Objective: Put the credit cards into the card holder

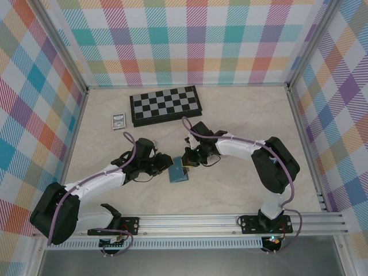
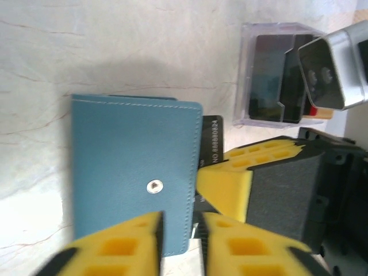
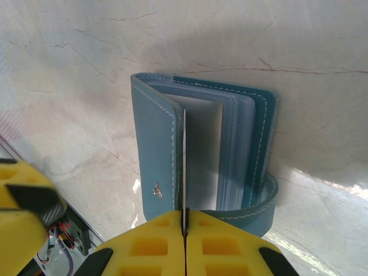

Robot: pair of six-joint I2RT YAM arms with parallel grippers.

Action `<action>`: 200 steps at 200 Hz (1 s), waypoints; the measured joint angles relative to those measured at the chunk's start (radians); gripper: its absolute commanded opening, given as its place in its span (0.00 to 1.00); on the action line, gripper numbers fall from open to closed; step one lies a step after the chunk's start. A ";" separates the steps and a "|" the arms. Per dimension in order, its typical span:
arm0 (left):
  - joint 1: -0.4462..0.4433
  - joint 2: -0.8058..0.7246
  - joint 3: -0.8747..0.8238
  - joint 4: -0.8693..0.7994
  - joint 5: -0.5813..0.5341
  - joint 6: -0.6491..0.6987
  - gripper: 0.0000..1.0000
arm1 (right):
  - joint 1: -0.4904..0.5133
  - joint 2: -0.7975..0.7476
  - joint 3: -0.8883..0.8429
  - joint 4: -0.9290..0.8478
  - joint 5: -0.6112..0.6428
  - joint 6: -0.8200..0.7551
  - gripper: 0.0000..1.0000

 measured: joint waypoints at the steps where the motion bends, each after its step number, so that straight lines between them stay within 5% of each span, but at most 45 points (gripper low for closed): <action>1: 0.000 0.000 0.000 -0.006 -0.003 0.005 0.48 | 0.000 -0.001 -0.001 0.000 -0.001 0.000 0.06; 52: 0.000 0.024 0.001 -0.057 -0.022 0.011 0.79 | 0.002 -0.062 -0.024 0.049 -0.036 0.031 0.05; 116: 0.000 0.082 0.001 0.003 -0.011 -0.013 0.86 | -0.004 -0.092 -0.082 0.179 -0.116 0.105 0.05; 153: 0.002 0.084 -0.007 0.026 -0.010 -0.024 0.77 | -0.021 -0.092 -0.144 0.301 -0.167 0.177 0.05; 200: 0.002 0.084 -0.015 0.077 -0.008 -0.036 0.42 | -0.047 -0.092 -0.192 0.405 -0.235 0.246 0.05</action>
